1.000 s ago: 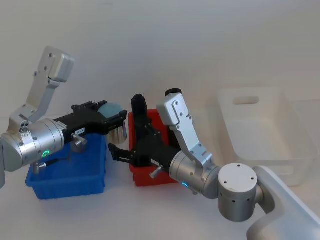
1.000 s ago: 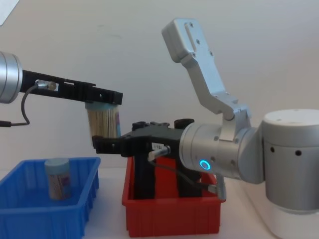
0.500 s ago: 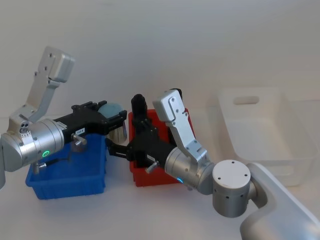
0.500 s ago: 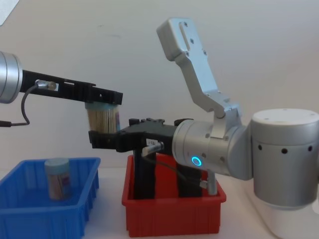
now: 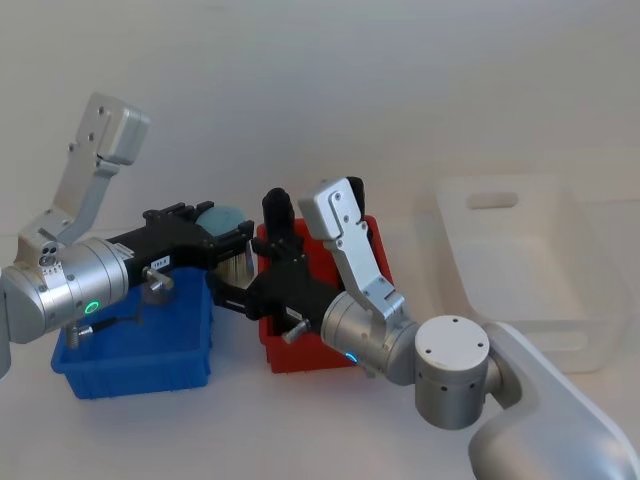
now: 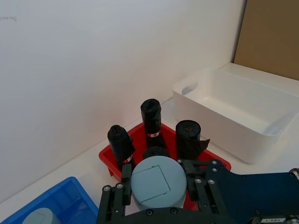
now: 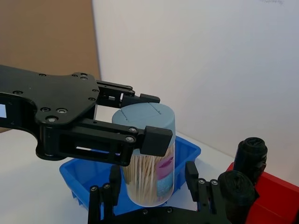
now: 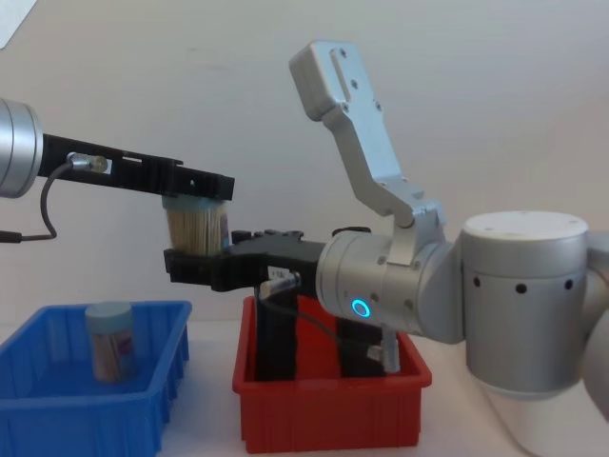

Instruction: Pick the cotton swabs from the blue box and place them into the white box.

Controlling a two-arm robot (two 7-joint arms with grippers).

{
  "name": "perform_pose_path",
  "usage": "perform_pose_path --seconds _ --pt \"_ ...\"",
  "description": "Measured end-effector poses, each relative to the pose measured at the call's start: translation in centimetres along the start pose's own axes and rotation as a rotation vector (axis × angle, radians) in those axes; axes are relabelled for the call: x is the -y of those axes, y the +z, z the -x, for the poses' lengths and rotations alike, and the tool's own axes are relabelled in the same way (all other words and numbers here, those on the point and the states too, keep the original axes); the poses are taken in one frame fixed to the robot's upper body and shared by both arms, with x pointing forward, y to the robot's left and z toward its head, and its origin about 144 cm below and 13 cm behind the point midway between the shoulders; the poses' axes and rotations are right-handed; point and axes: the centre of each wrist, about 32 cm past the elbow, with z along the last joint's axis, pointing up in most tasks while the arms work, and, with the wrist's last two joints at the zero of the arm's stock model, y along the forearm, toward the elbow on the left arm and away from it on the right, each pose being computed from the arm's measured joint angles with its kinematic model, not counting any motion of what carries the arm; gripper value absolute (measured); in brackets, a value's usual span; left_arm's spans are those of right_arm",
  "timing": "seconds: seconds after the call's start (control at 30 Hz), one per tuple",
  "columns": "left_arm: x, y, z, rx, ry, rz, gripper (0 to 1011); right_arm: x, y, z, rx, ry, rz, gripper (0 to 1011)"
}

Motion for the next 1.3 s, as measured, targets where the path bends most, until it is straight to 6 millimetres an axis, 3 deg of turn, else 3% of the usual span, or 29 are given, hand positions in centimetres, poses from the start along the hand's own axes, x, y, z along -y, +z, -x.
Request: perform_pose_path --seconds 0.07,0.1,0.17,0.2,0.33,0.7,0.87,1.03,1.3 --pt "0.0 0.0 0.0 0.000 0.000 0.000 664 -0.1 0.0 0.0 -0.004 0.003 -0.001 860" --pt "0.0 0.0 0.0 0.000 0.000 0.000 664 -0.2 -0.1 0.0 -0.008 0.006 -0.002 786" --pt "0.0 0.0 0.0 0.000 0.000 0.000 664 -0.3 -0.1 0.0 -0.011 0.009 -0.003 757" --pt "0.0 0.0 0.0 0.000 0.000 0.000 664 -0.4 -0.1 0.0 -0.014 0.013 -0.005 692" --pt "0.0 0.0 0.0 0.000 0.001 0.000 664 -0.6 -0.2 -0.1 -0.021 0.019 -0.007 636" --pt "0.0 0.0 0.0 0.000 0.000 0.000 686 -0.9 -0.3 -0.2 -0.033 0.032 -0.012 636" --pt "0.0 0.0 0.0 0.000 -0.001 0.000 868 -1.0 -0.4 -0.2 -0.037 0.037 -0.013 636" --pt "0.0 0.0 0.0 0.000 0.000 0.000 982 -1.0 -0.5 -0.2 -0.039 0.038 -0.013 636" --pt "0.0 0.0 0.0 0.000 0.000 0.000 1004 -1.0 -0.6 -0.2 -0.042 0.036 -0.011 636"
